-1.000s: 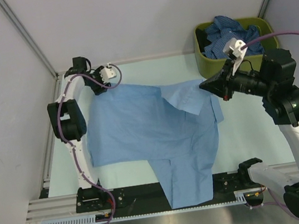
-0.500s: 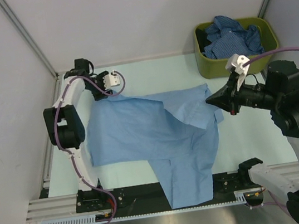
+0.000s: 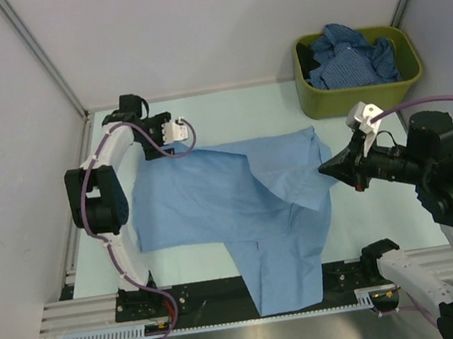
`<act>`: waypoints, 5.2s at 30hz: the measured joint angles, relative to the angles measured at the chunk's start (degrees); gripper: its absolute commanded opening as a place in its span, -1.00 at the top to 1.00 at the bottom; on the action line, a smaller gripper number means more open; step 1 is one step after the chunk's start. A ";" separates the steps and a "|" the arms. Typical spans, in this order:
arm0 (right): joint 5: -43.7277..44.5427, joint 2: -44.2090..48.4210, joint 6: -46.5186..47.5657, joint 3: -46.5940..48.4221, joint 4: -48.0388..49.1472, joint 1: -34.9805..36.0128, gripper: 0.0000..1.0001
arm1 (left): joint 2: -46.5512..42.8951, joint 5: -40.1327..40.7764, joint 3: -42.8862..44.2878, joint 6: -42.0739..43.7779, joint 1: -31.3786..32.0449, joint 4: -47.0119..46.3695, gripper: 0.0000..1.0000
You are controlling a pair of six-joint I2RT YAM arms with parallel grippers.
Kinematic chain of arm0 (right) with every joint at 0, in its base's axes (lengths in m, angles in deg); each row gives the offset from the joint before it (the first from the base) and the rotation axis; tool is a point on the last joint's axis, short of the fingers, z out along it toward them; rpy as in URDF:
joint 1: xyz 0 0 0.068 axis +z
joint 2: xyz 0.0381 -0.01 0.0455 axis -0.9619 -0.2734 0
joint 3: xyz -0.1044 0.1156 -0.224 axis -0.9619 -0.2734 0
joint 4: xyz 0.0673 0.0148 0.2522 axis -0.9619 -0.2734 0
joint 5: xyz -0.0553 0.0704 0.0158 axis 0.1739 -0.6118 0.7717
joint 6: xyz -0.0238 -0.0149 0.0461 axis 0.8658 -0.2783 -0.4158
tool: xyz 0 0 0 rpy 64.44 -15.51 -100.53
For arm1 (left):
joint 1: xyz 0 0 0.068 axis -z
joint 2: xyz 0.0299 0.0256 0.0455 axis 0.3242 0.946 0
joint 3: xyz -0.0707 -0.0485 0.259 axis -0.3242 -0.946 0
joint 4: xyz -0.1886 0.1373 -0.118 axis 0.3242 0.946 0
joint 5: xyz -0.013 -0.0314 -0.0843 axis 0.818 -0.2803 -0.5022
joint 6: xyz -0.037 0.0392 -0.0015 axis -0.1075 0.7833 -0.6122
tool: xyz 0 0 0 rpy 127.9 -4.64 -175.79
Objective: Fold and stack the long sleeve shirts
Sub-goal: Fold the shirt
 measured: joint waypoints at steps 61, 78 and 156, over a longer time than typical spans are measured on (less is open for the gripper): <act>6.86 -3.61 -2.84 -1.38 1.97 -0.26 1.00 | 0.42 -0.22 11.04 -28.92 -13.31 11.23 0.10; 6.38 -3.06 -2.71 -5.20 2.19 -0.68 1.00 | 10.54 10.58 12.28 -40.35 -3.43 4.22 -0.06; 0.79 -27.89 -7.56 -12.07 32.74 9.20 1.00 | -42.58 -25.29 -22.51 -54.84 -13.42 -10.67 -0.99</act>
